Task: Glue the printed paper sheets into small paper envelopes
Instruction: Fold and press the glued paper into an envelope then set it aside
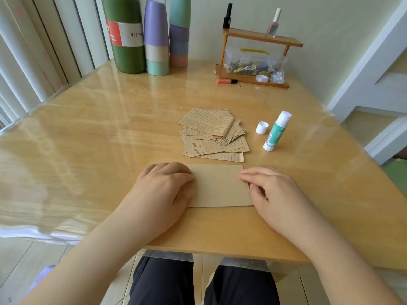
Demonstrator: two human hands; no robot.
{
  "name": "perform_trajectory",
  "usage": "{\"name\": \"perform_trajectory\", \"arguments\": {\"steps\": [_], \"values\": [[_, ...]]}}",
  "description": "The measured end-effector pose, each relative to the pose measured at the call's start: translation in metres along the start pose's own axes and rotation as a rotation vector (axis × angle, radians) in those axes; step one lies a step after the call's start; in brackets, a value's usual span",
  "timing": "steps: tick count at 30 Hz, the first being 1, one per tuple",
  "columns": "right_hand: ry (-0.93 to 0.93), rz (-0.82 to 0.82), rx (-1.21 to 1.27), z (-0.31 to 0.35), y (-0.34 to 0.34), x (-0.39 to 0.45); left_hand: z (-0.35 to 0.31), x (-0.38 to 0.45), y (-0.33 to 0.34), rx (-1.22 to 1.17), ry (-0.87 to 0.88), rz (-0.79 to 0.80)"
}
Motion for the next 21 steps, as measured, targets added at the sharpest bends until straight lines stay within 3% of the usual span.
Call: {"name": "perform_trajectory", "arguments": {"steps": [6, 10, 17, 21], "values": [[-0.121, 0.002, -0.006, 0.025, 0.012, 0.013, -0.017, 0.014, 0.006, 0.045, 0.099, 0.038], [-0.17, 0.086, 0.051, 0.038, 0.033, 0.013, -0.017, 0.014, 0.02, -0.008, 0.054, 0.11], [-0.065, 0.053, -0.06, -0.001, 0.009, 0.009, 0.014, 0.001, 0.006, 0.041, -0.007, 0.069], [-0.096, 0.053, -0.093, 0.007, 0.01, 0.012, 0.004, 0.006, 0.005, 0.044, 0.047, 0.052]]}}
Point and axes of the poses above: each hand's wrist, its own x-axis towards the middle knuckle, its own y-axis out of the palm, z = x × y, the point moved 5 cm from there along x, towards the middle knuckle, and after that the axes turned 13 degrees about -z, right-handed, at the moved point
